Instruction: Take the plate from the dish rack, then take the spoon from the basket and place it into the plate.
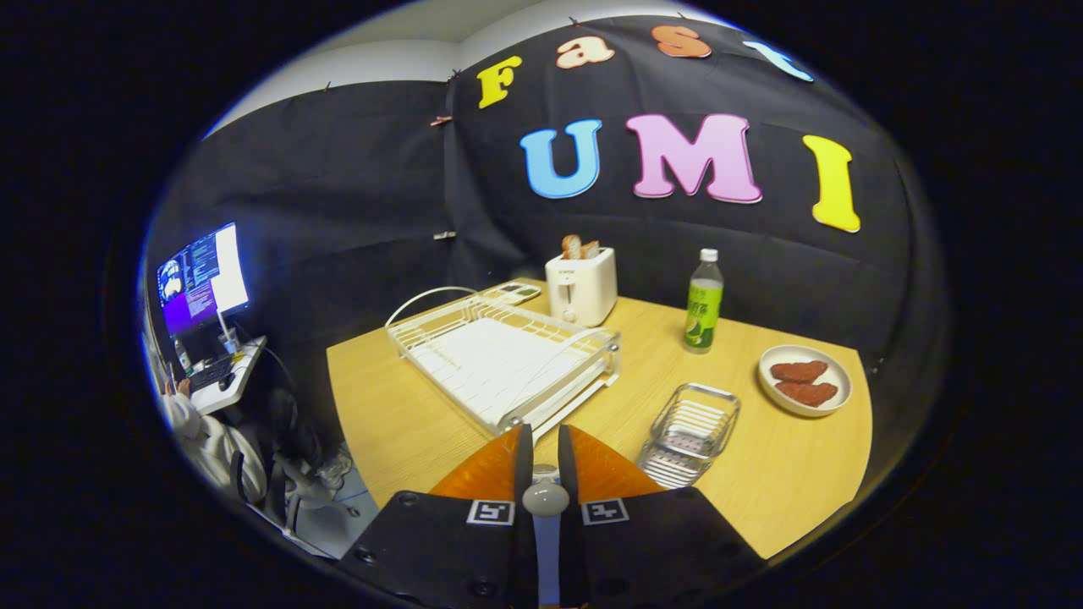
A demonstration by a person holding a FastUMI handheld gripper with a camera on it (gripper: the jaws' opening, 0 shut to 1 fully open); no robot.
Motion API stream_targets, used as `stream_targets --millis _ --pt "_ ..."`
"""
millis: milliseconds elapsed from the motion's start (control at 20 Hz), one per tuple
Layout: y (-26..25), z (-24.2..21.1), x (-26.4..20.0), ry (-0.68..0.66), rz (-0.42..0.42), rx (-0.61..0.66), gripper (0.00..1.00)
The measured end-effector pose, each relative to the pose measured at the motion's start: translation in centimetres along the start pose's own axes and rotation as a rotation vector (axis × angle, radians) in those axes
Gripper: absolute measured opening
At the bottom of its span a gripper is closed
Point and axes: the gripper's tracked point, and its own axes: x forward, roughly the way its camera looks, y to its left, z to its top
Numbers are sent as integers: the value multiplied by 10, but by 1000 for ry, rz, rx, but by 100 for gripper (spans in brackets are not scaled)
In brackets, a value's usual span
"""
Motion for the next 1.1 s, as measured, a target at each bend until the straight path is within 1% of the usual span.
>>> stream_targets --millis 200,400,700,900,1000,1100 --pt "9 -21 8 35 26 -40 14" --pt "0 -33 9 58 5 -32 14" --pt "-7 -44 5 90 13 -16 16" --pt "-11 -47 6 127 5 26 18" --pt "-18 -45 6 132 -14 29 20" --pt "-23 -45 5 139 -30 51 26"
